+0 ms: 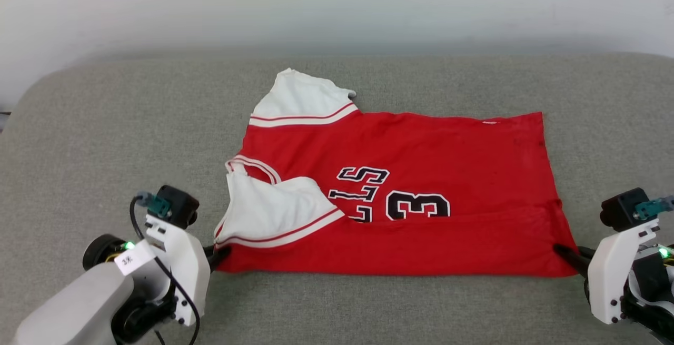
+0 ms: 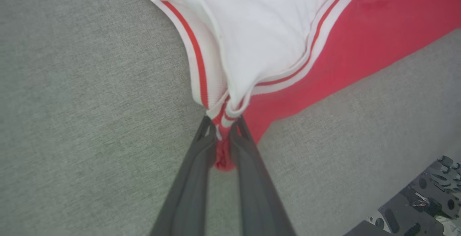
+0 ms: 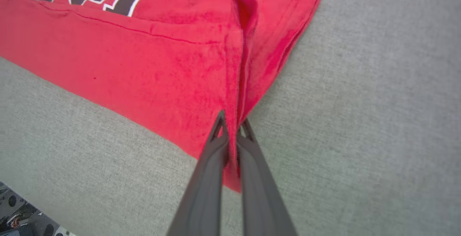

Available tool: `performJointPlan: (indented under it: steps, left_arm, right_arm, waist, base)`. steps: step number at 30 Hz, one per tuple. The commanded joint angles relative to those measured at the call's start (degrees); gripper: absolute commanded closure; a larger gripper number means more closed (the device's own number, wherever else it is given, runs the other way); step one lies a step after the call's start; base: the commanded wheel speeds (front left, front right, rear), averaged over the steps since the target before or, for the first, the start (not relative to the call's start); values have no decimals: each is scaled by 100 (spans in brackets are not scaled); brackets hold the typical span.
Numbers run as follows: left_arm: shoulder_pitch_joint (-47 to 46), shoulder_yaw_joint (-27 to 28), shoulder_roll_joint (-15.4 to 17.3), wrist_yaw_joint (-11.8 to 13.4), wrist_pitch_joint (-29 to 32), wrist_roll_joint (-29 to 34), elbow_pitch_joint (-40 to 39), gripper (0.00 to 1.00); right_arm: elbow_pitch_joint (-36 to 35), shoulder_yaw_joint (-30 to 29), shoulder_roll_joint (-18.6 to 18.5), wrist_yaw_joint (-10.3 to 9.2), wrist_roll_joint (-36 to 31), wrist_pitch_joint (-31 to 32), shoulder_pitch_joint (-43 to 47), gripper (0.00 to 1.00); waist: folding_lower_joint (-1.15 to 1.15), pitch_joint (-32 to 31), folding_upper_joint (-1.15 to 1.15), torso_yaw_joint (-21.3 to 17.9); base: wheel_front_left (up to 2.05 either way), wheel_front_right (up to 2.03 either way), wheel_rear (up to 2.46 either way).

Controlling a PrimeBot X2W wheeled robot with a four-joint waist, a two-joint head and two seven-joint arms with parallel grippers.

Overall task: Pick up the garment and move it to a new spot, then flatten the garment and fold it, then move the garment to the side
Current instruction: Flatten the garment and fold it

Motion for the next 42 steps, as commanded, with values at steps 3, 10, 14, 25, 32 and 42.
performJointPlan:
  steps: [3, 10, 14, 25, 32, 42]
  left_arm:
    - [310, -24, 188, 172, -7, -25, -355, 100]
    - [783, -45, 444, 434, 4, -170, -922, 100]
    - [1079, -62, 557, 598, -27, -269, -1110, 100]
    - [1373, -97, 478, 696, -107, -419, -880, 100]
    - [1340, -129, 254, 570, -208, -439, -362, 81]
    - [1077, 72, 422, 670, -737, -120, -616, 0]
  right_arm:
    - [-248, -41, -200, -5, 115, -117, 228, 100]
    - [-684, -291, -432, -5, 193, -156, 767, 100]
    - [-878, -573, -539, -6, 156, -116, 1210, 100]
    - [-717, -1118, -84, -7, -54, 120, 1803, 100]
    - [-154, -1154, 307, -7, -182, -121, 1683, 93]
    - [-380, -1664, 510, -5, -679, -1239, 1651, 0]
  waist:
    - [0, -185, 0, -18]
    - [0, -355, 0, 24]
    - [0, -398, 0, 20]
    - [0, -267, 0, 15]
    - [0, -236, 0, 13]
    - [0, -503, 0, -17]
  base:
    - [0, 0, 0]
    - [0, 0, 0]
    - [0, 0, 0]
    - [0, 0, 0]
    - [0, 0, 0]
    - [0, 0, 0]
